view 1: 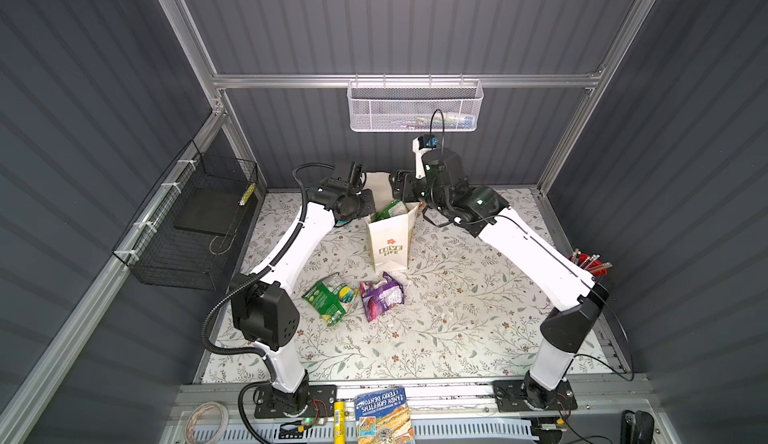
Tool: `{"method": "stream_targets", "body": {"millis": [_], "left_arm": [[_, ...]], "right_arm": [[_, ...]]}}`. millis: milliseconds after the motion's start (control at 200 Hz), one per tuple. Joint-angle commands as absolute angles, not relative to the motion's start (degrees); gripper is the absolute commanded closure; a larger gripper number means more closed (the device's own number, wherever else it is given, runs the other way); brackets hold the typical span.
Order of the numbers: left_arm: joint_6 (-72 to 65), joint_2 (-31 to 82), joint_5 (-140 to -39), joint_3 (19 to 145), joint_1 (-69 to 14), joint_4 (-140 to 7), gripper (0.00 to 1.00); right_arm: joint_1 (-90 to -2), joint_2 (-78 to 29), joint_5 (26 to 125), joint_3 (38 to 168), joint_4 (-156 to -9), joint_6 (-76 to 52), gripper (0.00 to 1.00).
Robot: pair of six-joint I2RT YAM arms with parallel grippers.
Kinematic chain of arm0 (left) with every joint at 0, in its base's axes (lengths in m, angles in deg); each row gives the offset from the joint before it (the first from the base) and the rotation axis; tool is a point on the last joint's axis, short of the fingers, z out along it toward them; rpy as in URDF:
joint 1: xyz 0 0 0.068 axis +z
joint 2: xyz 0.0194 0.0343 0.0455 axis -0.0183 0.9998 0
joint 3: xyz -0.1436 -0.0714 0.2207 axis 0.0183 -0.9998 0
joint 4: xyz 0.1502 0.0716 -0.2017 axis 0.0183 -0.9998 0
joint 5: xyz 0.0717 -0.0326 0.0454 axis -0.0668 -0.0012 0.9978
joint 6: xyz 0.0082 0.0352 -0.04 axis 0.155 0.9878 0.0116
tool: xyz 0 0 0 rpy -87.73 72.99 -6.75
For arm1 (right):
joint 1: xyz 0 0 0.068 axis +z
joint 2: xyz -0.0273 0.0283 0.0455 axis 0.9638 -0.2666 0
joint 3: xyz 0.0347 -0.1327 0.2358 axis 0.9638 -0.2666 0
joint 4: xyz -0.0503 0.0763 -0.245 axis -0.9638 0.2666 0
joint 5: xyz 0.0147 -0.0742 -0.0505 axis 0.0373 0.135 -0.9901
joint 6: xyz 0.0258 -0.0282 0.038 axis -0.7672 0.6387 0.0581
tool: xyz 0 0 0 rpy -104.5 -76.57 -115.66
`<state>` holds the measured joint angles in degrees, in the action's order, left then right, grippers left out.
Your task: Place the snacks into the paper bag
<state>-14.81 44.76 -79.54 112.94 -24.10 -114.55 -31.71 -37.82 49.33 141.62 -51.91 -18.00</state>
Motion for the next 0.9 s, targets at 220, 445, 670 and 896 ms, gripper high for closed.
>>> {"method": "stream_targets", "body": {"millis": [220, 445, 670, 896], "left_arm": [[-13.5, 43.33, -79.07, 113.8, -23.64, -114.99, 1.0], [-13.34, 43.11, -78.7, 113.89, -23.63, -115.05, 1.0], [-12.15, 43.67, -79.6, 114.61, -23.44, -115.01, 1.0], [-11.31, 46.57, -88.45, 120.95, -23.59, -114.01, 1.0]], "right_arm": [[-37.34, -41.71, 44.99, 144.77, -44.1, -17.94, 0.07], [-39.97, -46.99, 52.4, 146.92, -44.43, -19.46, 0.46], [-40.49, -39.39, 59.09, 138.0, -53.62, -18.2, 1.0], [-43.19, -32.24, 60.99, 136.01, -54.85, -17.09, 1.0]]}}
